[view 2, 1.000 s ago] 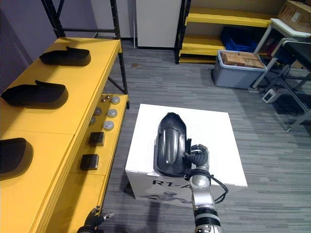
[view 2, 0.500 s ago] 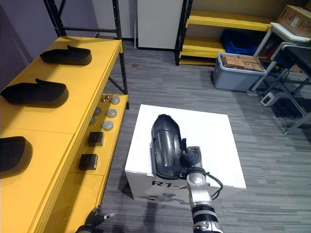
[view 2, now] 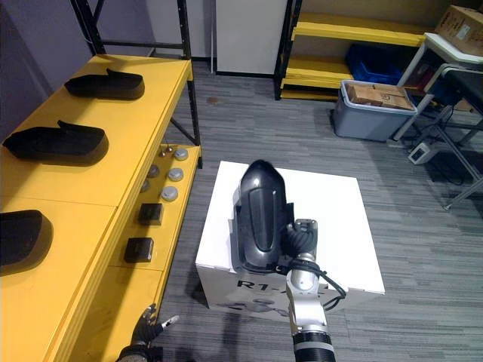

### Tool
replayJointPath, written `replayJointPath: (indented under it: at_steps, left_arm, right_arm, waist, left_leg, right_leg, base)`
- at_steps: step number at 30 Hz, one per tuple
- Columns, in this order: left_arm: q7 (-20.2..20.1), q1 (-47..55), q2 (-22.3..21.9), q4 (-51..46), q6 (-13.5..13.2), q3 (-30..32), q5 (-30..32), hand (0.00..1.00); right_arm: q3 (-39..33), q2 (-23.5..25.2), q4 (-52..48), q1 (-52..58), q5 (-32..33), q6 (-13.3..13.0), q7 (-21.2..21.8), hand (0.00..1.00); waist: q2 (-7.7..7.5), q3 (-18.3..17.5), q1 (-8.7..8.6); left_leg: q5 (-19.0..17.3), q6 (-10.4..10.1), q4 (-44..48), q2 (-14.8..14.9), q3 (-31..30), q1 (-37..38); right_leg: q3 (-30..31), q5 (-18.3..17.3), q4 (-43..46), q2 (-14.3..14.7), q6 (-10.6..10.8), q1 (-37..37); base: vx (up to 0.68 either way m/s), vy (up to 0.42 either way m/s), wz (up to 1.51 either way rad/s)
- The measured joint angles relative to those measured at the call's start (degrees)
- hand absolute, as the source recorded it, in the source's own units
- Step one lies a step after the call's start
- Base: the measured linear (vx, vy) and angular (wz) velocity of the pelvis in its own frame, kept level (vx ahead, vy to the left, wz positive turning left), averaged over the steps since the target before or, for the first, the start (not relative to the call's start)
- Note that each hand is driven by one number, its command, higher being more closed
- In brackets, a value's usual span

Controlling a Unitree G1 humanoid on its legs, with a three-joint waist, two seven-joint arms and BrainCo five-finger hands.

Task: Walk over and take plastic housings, then place them on the shelf

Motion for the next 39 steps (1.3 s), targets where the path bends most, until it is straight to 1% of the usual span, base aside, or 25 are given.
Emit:
replayJointPath:
  at_steps: [3,4,6,8,11,12,14,15,18,19,22,26,29,32,36,39]
  left_arm:
    - [1.3,1.5,-1.2,-11.2,-0.7,1.4,0.2,0.0]
    - [1.4,1.7,-1.5,-13.2,-0.8,1.5,0.4,0.0]
    - [1.7,2.5,-2.6,-19.9,-1.8,2.0,0.6,0.0]
    - [1.8,2.6,-3.1,-25.0,-2.6,1.8,0.6,0.0]
    - [2.0,2.4,-3.2,-30.8,-3.9,0.2,0.4,0.0]
    - [2.0,2.1,-3.2,-33.8,-4.5,-1.5,0.0,0.0]
    - [1.9,1.6,-3.2,-36.5,-5.4,-4.1,-0.4,0.0]
    - [1.2,0.8,-3.0,-37.3,-5.9,-6.1,-1.8,0.0]
    - [0.6,-0.5,-2.7,-38.5,-6.2,-10.3,-3.2,0.0]
    - [-0.3,-1.4,-2.5,-38.6,-6.2,-12.2,-4.6,0.0]
    - [-1.4,-3.8,-2.1,-38.6,-6.2,-16.4,-5.8,0.0]
    - [-1.5,-7.3,-1.8,-37.6,-6.1,-20.3,-6.9,0.0]
    - [-1.0,-8.5,-1.3,-36.2,-6.1,-20.2,-8.1,0.0]
    - [-0.6,-9.4,-0.2,-35.2,-6.2,-20.5,-9.4,0.0]
    - [0.2,-10.0,0.3,-33.8,-5.9,-20.8,-10.7,0.0]
    - [1.9,-10.1,0.6,-31.7,-5.6,-21.4,-10.6,0.0]
  right_arm:
    - [-0.1,0.0,-5.3,0.2,-1.6,-0.5,-1.4,1.0]
    - [-0.1,0.0,-6.3,0.4,-2.0,-0.7,-1.6,1.0]
    - [0.1,0.1,-9.0,0.7,-3.2,-1.8,-1.9,1.0]
    - [0.2,0.6,-11.1,0.7,-4.0,-1.9,-2.0,1.0]
    - [0.9,0.8,-13.0,1.2,-5.3,-2.8,-2.1,1.0]
    - [1.7,0.8,-14.1,1.6,-6.4,-2.9,-2.1,1.0]
    - [3.3,0.9,-14.7,1.7,-7.4,-2.9,-2.0,1.0]
    - [4.3,0.9,-15.0,1.7,-8.9,-3.0,-1.9,1.0]
    - [6.8,1.0,-15.1,1.7,-10.4,-3.0,-1.7,1.0]
    - [8.0,1.1,-15.1,1.7,-10.9,-3.0,-1.6,1.0]
    - [11.0,1.3,-15.1,1.6,-11.3,-3.0,-1.1,1.0]
    - [14.8,1.6,-15.1,1.0,-11.3,-3.0,-0.6,1.0]
    - [15.6,1.6,-15.1,0.1,-11.4,-3.0,-0.7,1.0]
    - [16.4,1.7,-15.1,-0.7,-11.3,-3.0,-0.8,1.0]
    - [16.9,1.3,-15.1,-0.7,-11.3,-3.0,-0.8,1.0]
    - [18.3,-0.7,-15.1,-0.7,-11.3,-3.0,-1.0,1.0]
  waist:
    - [0.28,0.0,-0.12]
    - [0.41,0.0,-0.11]
    - [1.07,-0.3,-0.11]
    - [1.44,-0.4,-0.08]
    - [1.54,-0.5,-0.14]
    - [1.66,-0.6,-0.14]
    - [1.88,-0.7,-0.26]
    - [2.1,-0.9,-0.23]
    - [2.59,-1.3,-0.22]
    - [2.8,-1.5,-0.21]
    - [3.2,-2.2,-0.24]
    - [3.28,-3.0,-0.29]
    - [3.26,-3.8,-0.28]
    - [3.27,-4.0,-0.28]
    - [3.21,-4.4,-0.26]
    - [3.2,-5.0,-0.22]
  left_leg:
    - [-0.4,-0.2,1.3,0.0,0.0,-0.9]
    - [-0.4,-0.2,1.4,0.0,0.0,-0.9]
    - [-0.5,-0.2,1.6,0.0,0.1,-0.9]
    - [-0.5,-0.2,1.8,0.1,0.3,-1.3]
    - [-0.5,-0.2,2.2,0.1,0.3,-1.5]
    - [-0.5,-0.2,2.3,0.1,0.3,-1.5]
    - [-0.5,-0.2,2.3,0.0,0.3,-1.5]
    - [-0.5,-0.2,2.4,0.0,0.4,-1.5]
    - [-0.5,-0.2,2.4,0.1,0.5,-1.5]
    - [-0.5,-0.2,2.4,0.1,0.6,-1.5]
    - [-0.5,-0.2,2.3,0.1,0.7,-1.5]
    - [-0.5,-0.2,2.3,0.2,1.1,-1.4]
    - [-0.5,-0.2,2.3,0.1,1.2,-1.3]
    - [-0.5,-0.2,2.3,0.1,1.3,-1.1]
    - [-0.5,-0.2,2.3,0.1,1.4,-1.1]
    - [-0.5,-0.2,2.2,0.0,1.6,-1.2]
  right_leg:
    - [0.1,0.0,0.4,-0.1,0.0,-0.5]
    - [0.1,0.0,0.5,-0.1,0.0,-0.5]
    - [0.3,0.0,0.9,-0.1,0.0,-0.6]
    - [0.5,-0.1,1.3,-0.1,-0.1,-1.1]
    - [0.5,-0.1,1.3,-0.1,-0.1,-1.3]
    - [0.5,-0.1,1.4,-0.1,-0.1,-1.3]
    - [0.6,-0.1,1.5,-0.2,-0.1,-1.3]
    - [0.6,-0.1,1.6,-0.2,-0.1,-1.3]
    - [0.7,-0.1,1.6,-0.2,-0.1,-1.3]
    - [0.8,-0.1,1.6,-0.2,-0.1,-1.3]
    - [0.9,0.0,1.7,-0.1,-0.1,-1.3]
    - [1.1,0.0,1.6,-0.1,-0.1,-1.3]
    - [1.2,0.0,1.6,-0.1,-0.1,-1.3]
    - [1.3,0.1,1.6,-0.1,-0.2,-1.3]
    - [1.5,0.2,1.6,-0.1,-0.3,-1.3]
    - [1.8,0.2,1.5,0.0,-0.3,-1.3]
  base:
    - [-0.01,0.004,0.0]
    - [0.0,0.0,0.0]
    - [-0.01,0.009,-0.02]
    - [-0.01,0.023,-0.05]
    - [0.0,0.0,0.0]
    - [0.0,0.0,0.0]
    - [0.0,0.0,0.0]
    - [0.0,0.0,0.0]
    - [-0.01,0.007,-0.01]
    - [-0.01,0.014,-0.03]
    - [0.0,0.005,-0.01]
    - [0.0,0.011,-0.03]
    - [0.0,0.0,0.0]
    - [0.0,0.0,0.0]
    - [0.0,0.0,0.0]
    - [0.0,0.007,-0.03]
